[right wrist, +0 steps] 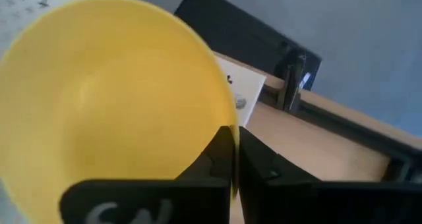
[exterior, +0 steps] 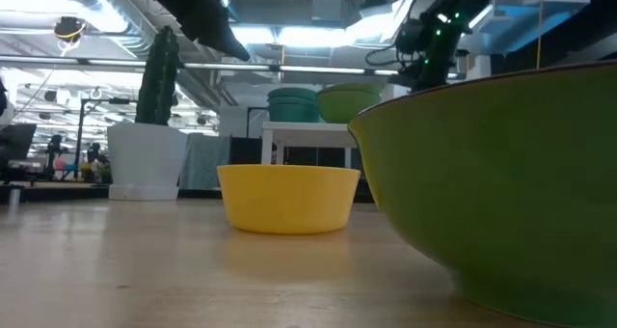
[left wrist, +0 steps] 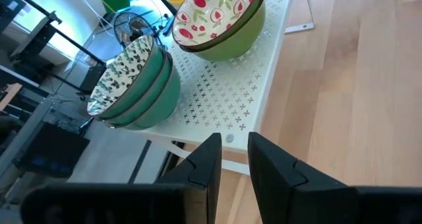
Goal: Pick & Place Mini bowls
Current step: Put the right yellow bowl on the shelf, then adjust the red white stacked bowl on the shelf
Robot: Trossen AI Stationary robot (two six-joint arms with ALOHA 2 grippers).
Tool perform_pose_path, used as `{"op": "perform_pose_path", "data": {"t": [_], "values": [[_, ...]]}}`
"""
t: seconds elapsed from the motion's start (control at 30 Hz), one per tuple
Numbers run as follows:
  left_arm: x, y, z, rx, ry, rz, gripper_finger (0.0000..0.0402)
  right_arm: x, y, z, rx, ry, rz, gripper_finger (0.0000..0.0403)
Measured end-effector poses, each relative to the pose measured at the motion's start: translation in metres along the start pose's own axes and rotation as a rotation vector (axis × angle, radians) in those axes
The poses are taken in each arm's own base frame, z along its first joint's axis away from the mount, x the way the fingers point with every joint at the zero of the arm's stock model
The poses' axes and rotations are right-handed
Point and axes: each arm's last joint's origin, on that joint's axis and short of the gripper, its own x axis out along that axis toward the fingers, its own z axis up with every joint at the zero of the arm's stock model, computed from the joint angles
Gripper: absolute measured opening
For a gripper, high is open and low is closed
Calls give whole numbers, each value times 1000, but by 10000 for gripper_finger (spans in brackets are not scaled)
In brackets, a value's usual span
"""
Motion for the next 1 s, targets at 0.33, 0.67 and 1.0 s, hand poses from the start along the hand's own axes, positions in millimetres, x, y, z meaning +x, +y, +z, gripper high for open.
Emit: {"op": "perform_pose_path", "data": {"t": [0.33,0.67,1.0], "values": [[0,0,-3,15,31,20,71,3,-7,1,-7,4,-20,93],[0,0,-3,14,32,26,69,-52,5,-4,4,-163,190,188],[0,0,-3,14,32,26,68,-71,80,-34,-248,-103,521,148]]}}
